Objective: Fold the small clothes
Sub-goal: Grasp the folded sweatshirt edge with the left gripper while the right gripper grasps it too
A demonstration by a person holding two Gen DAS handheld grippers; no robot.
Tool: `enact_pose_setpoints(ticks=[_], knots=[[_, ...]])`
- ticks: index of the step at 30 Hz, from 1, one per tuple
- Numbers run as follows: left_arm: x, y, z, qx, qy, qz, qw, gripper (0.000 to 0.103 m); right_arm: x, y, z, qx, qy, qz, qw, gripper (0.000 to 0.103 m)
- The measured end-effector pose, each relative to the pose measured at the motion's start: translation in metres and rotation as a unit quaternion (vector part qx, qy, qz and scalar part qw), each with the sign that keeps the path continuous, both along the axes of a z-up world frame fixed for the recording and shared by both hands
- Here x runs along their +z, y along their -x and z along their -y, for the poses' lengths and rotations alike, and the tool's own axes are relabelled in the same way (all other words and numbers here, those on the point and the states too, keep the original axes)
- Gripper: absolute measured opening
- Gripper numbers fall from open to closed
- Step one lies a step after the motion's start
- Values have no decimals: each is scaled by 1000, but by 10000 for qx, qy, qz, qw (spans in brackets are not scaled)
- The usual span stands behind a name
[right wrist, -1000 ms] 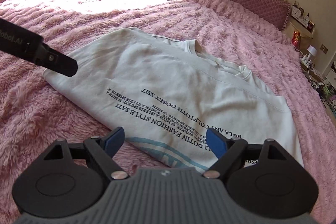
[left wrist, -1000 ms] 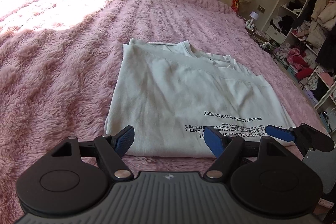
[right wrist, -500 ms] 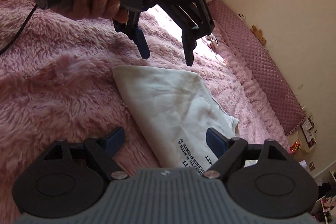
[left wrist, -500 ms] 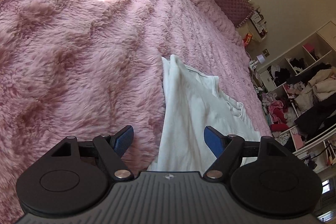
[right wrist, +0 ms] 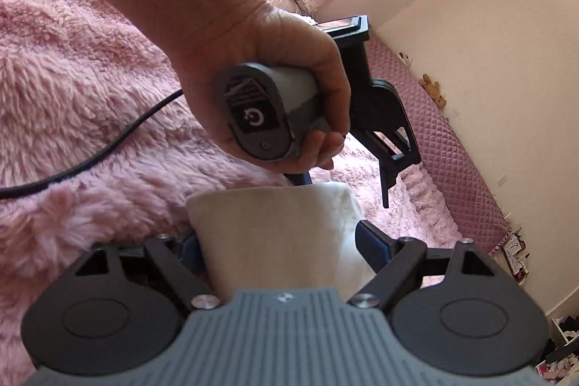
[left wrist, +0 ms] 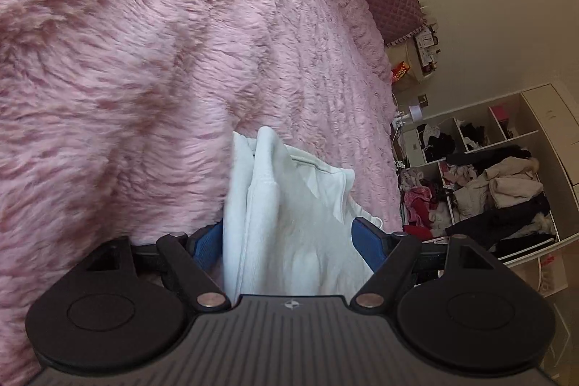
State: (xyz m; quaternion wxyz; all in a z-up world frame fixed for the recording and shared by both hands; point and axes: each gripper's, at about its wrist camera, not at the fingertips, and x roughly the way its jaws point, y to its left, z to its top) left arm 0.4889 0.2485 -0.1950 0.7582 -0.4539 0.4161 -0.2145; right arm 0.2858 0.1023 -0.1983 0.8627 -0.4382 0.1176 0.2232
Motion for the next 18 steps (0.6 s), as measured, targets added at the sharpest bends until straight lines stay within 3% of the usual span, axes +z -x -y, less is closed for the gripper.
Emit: enact_pose_setpoints(ticks=[9, 10, 12, 13, 14, 15, 16, 18], knots=[[-2, -28, 13, -92, 63, -134, 9998, 88, -3, -10, -1, -14, -164, 273, 9995, 80], [0, -28, 12, -105, 33, -154, 9998, 87, -1, -10, 1, -22, -222, 256, 9994, 79], [0, -27, 10, 7, -6, -241, 9997, 72, 1, -12, 3, -45, -318, 164, 9994, 77], [-1, -26, 9, 64, -68, -302, 9995, 66, 2, -14, 3, -40, -335, 121, 9994, 69], [-1, -26, 8, 95, -172, -335, 9992, 52, 2, -16, 2, -22, -340, 37, 9994, 61], [0, -24, 8, 113, -310, -285, 9990, 34, 2, -14, 0, -6, -364, -106, 9993, 35], [2, -22, 9, 101, -440, -207, 9988, 28, 3, -11, 0, 5, -430, -313, 9986, 5], [10, -15, 12, 44, -677, 40, 9977, 25, 8, -13, 1, -61, -576, -540, 9969, 1]])
